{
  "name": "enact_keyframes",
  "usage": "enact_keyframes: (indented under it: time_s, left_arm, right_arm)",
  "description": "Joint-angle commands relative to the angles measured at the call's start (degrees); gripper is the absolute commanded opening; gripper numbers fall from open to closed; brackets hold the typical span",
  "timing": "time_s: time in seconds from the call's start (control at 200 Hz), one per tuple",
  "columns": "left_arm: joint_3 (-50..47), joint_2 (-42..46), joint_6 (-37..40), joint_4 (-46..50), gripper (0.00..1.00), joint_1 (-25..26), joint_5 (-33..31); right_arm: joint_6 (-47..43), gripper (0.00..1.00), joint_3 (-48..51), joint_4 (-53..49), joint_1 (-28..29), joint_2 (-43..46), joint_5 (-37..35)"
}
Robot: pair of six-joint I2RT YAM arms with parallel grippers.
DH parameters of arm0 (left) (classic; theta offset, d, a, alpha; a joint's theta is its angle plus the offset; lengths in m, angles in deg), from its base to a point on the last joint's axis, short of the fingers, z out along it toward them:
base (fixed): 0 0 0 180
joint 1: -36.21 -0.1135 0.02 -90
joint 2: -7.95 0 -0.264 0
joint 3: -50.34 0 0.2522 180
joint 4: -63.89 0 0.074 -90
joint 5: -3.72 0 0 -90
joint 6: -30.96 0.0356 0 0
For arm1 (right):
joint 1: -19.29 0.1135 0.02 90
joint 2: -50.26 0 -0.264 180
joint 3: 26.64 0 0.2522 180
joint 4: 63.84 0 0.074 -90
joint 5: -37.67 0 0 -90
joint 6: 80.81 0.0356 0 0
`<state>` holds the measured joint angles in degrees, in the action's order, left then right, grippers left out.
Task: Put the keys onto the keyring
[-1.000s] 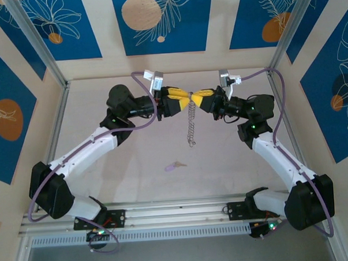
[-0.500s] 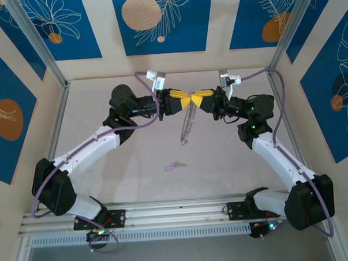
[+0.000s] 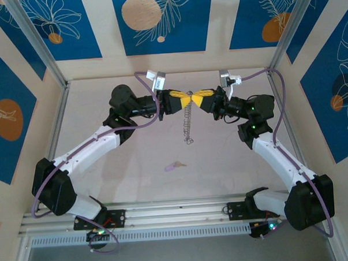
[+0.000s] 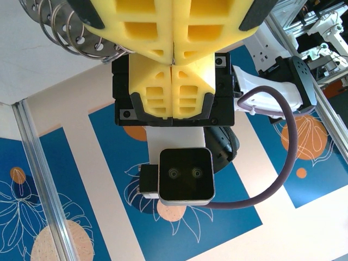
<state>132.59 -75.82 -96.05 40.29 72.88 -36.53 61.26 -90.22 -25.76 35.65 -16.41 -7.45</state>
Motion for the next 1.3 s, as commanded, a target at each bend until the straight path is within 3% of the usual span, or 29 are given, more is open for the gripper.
enact_keyframes:
  time_s: [0.0,0.12,0.24,0.295,0.365,0.63,0.86,1.08,1.295]
  left_arm:
    - [0.4,0.0,0.2,-3.7,0.0,0.3,1.2]
    - [0.0,0.1,0.4,-4.2,0.0,0.4,0.8]
    - [-1.3,1.5,2.7,-2.6,0.0,0.5,-2.9]
    - [-2.0,2.5,4.5,-0.9,0.0,0.4,-5.2]
    - [-2.8,3.9,6.5,0.9,0.0,0.3,-8.0]
    - [-7.7,10.1,13.5,8.6,0.0,-2.6,-17.6]
    - [-11.9,15.4,17.8,14.0,0.0,-5.5,-20.3]
    - [-16.1,20.2,19.5,17.5,0.0,-8.1,-22.5]
    - [-20.5,24.1,19.3,17.8,0.0,-11.0,-23.5]
  right_arm:
    - [-0.3,0.0,0.2,1.0,-0.3,1.4,-1.8]
    - [-0.4,0.0,-0.2,-0.7,-0.4,1.4,-2.3]
    - [-0.2,0.45,-0.4,-4.4,-1.9,3.0,-3.5]
    - [-0.5,0.55,0.0,-7.3,-2.9,4.6,-4.2]
    - [-1.7,0.6,0.5,-12.9,-4.2,7.6,-4.9]
    - [-5.6,0.63,6.4,-38.3,-5.4,18.7,-11.1]
    - [-4.2,0.63,15.6,-50.3,-3.8,20.5,-17.6]
    - [-4.4,0.59,18.1,-59.1,7.5,12.1,-29.8]
    - [0.9,0.57,13.0,-66.9,19.5,0.1,-44.7]
